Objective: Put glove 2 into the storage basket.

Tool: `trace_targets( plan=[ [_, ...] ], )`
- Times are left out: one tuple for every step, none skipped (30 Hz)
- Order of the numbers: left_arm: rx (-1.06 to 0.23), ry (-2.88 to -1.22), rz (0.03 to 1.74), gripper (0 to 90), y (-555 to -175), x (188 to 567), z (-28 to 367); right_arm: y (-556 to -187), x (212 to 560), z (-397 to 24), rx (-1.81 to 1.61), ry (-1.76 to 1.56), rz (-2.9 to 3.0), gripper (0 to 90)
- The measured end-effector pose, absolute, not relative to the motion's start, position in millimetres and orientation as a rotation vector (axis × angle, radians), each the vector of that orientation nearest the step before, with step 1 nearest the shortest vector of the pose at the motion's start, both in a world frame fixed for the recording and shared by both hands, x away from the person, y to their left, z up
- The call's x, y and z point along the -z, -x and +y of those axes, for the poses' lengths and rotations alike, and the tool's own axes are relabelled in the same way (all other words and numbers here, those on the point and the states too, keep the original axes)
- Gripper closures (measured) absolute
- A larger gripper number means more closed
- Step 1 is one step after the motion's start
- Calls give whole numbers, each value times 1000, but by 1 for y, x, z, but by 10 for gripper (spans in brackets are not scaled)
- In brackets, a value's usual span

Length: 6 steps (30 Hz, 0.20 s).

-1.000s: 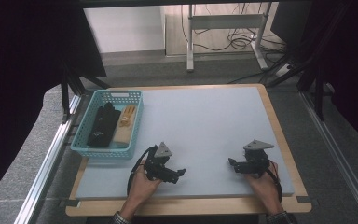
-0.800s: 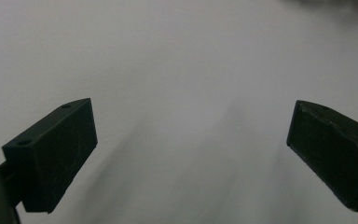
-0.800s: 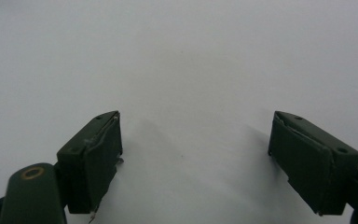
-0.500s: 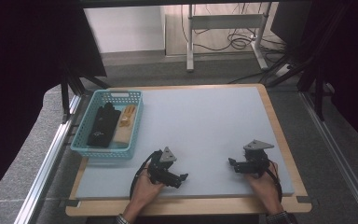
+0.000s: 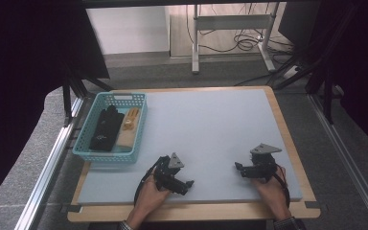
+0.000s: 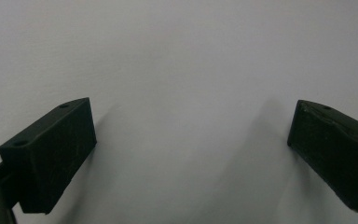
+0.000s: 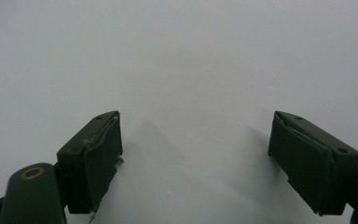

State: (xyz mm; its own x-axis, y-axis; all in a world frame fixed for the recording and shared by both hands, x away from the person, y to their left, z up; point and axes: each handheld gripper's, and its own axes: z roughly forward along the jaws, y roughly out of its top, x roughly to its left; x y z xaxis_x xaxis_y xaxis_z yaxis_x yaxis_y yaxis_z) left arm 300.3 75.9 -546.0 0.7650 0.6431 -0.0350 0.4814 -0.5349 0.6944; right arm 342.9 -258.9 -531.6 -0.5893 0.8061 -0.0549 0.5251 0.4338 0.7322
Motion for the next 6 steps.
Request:
trace_targets(
  plan=[
    [-292,-2241,835,11,-300,546,76,-343,532,-259,-963,-1130,2293,168],
    [-292,-2239,835,11,-300,546,76,-343,532,-259,-963,-1129,2293,168],
    [-292,-2239,836,11,-300,546,76,-343,532,-259,-964,-1130,2294,168],
    [-293,-2241,835,11,-300,546,76,-343,532,-259,-964,-1131,2293,168],
    [-292,-2239,835,11,-300,546,76,-343,532,-259,-965,-1130,2293,168],
    [-292,-2238,836,11,-300,546,76,-343,532,-259,-964,-1131,2293,167]
  ],
)
